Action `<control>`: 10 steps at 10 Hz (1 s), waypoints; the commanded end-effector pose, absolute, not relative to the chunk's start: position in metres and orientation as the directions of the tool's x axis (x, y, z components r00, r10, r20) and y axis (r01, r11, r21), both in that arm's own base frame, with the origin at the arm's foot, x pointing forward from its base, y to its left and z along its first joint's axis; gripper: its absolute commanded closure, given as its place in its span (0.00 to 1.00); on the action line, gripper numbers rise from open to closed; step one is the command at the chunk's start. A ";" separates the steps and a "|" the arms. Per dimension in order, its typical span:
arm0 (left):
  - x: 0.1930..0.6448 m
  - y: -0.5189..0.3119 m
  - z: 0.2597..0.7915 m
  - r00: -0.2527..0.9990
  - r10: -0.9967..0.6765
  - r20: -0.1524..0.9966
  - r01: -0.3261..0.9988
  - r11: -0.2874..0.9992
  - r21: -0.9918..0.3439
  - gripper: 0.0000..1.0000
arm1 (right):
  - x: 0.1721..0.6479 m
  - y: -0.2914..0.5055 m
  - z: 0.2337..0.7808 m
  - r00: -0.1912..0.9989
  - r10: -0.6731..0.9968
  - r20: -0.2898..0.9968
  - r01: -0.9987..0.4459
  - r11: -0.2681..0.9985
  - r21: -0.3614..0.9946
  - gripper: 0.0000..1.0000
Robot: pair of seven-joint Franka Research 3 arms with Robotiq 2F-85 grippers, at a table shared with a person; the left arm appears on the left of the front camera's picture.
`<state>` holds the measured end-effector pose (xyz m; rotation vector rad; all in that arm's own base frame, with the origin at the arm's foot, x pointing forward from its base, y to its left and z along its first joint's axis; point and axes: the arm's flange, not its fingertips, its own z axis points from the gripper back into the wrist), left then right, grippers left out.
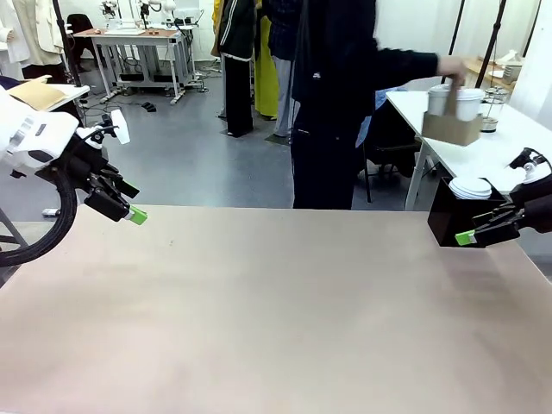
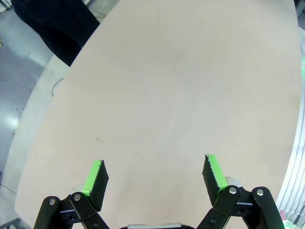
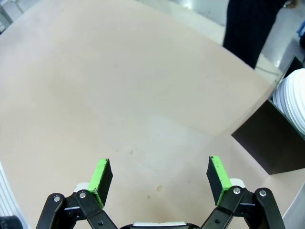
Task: Pour a drink into a cup and package it in a carrier.
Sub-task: Insert the held 600 ml Paper Cup into the Cup Carrier.
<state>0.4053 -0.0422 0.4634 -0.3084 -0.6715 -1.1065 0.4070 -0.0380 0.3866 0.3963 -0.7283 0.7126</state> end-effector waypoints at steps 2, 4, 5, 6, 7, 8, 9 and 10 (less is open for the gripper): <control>0.407 -0.043 0.463 0.282 -0.708 0.648 0.896 0.435 0.085 0.00 | 0.406 -0.040 0.387 0.519 0.462 0.719 -0.717 0.693 0.071 0.00; 0.407 -0.043 0.463 0.282 -0.708 0.648 0.896 0.435 0.085 0.00 | 0.406 -0.040 0.387 0.519 0.462 0.719 -0.717 0.693 0.071 0.00; 0.407 -0.043 0.463 0.282 -0.708 0.648 0.896 0.435 0.085 0.00 | 0.406 -0.040 0.387 0.519 0.462 0.719 -0.717 0.693 0.071 0.00; 0.407 -0.043 0.463 0.282 -0.708 0.648 0.896 0.435 0.085 0.00 | 0.406 -0.040 0.387 0.519 0.462 0.719 -0.717 0.693 0.071 0.00; 0.407 -0.043 0.463 0.282 -0.708 0.648 0.896 0.435 0.085 0.00 | 0.406 -0.040 0.387 0.519 0.462 0.719 -0.717 0.693 0.071 0.00; 0.407 -0.043 0.463 0.282 -0.708 0.648 0.896 0.435 0.085 0.00 | 0.406 -0.040 0.387 0.519 0.462 0.719 -0.717 0.693 0.071 0.00; 0.407 -0.043 0.463 0.282 -0.708 0.648 0.896 0.435 0.085 0.00 | 0.406 -0.040 0.387 0.519 0.462 0.719 -0.717 0.693 0.071 0.00; 0.407 -0.043 0.463 0.282 -0.708 0.648 0.896 0.435 0.085 0.00 | 0.406 -0.040 0.387 0.519 0.462 0.719 -0.717 0.693 0.071 0.00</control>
